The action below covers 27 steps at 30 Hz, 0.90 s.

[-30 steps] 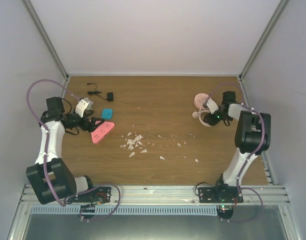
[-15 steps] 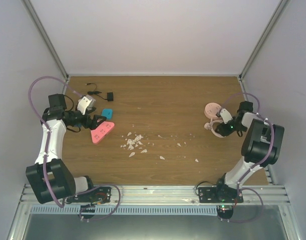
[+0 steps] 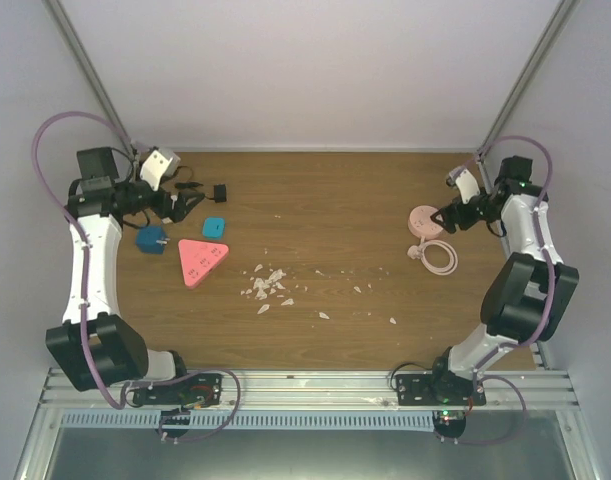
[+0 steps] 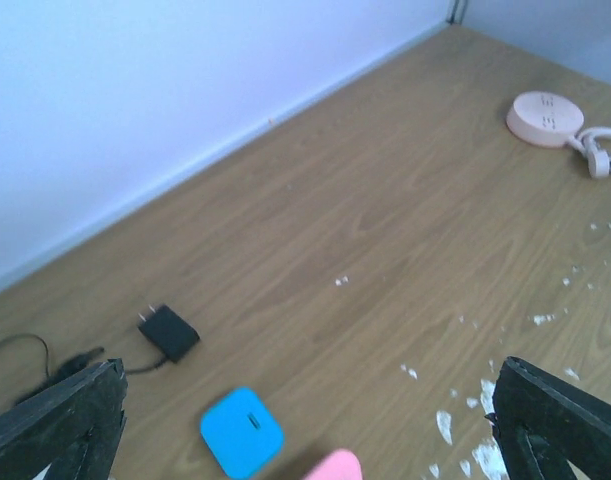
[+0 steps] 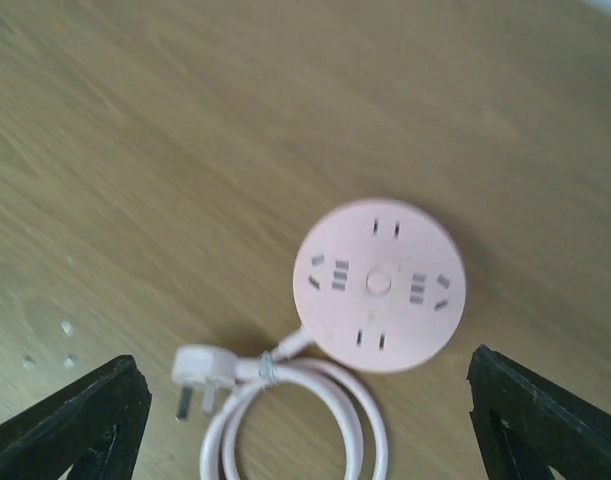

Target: Pull the plug off the socket

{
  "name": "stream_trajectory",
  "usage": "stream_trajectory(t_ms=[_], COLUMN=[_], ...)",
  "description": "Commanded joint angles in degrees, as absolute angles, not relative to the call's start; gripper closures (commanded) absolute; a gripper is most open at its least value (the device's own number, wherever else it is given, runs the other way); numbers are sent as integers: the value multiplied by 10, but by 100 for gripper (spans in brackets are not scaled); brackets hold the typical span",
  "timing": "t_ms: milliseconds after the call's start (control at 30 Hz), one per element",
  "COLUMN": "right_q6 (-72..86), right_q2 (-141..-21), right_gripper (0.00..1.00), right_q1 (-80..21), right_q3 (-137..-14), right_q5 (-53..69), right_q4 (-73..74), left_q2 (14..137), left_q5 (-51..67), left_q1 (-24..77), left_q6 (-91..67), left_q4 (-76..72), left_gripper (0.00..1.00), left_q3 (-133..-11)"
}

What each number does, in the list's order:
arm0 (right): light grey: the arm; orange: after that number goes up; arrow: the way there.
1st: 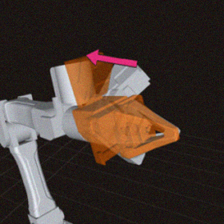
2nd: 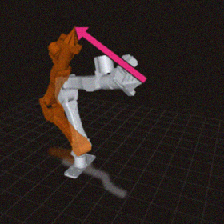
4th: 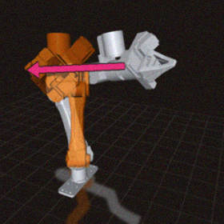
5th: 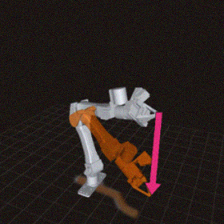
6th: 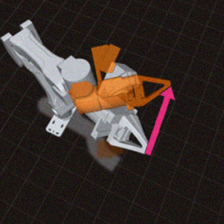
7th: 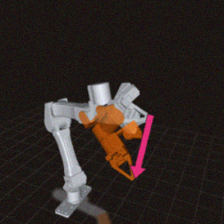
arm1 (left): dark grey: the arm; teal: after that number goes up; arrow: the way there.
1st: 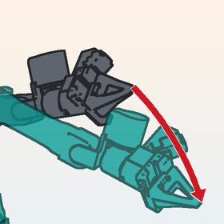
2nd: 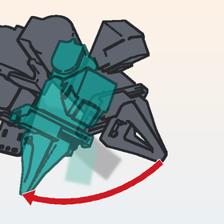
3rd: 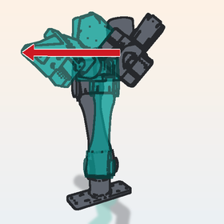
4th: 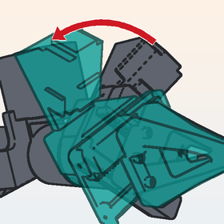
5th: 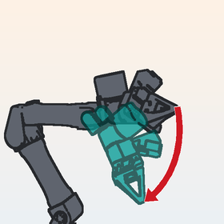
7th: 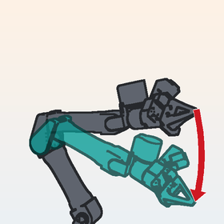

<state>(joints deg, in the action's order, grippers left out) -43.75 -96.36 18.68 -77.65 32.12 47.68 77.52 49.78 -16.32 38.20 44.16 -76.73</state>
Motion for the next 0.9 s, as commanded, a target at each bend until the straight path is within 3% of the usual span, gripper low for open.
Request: stream_trajectory(t_ms=[0, 167, 267, 500, 867], right_q6=[-408, -359, -321, -237, -220], right_q2=[-926, -891, -865, -770, -693], right_gripper=[10, 1, 0, 0, 0], right_q1=[166, 136, 116, 73, 64], right_q3=[-835, -859, -842, -688, -526], right_q5=[380, 430, 465, 508, 499], right_q4=[528, 514, 484, 339, 238], left_q2=[799, 809, 817, 807, 798], left_q5=[476, 393, 362, 248, 214], left_q1=[-135, -62, -11, 120, 140], left_q6=[327, 261, 226, 166, 197], left_q4=[424, 373, 349, 260, 236], left_gripper=[1, 1, 1, 1, 1], left_q3=[-830, -857, -852, -762, -661])
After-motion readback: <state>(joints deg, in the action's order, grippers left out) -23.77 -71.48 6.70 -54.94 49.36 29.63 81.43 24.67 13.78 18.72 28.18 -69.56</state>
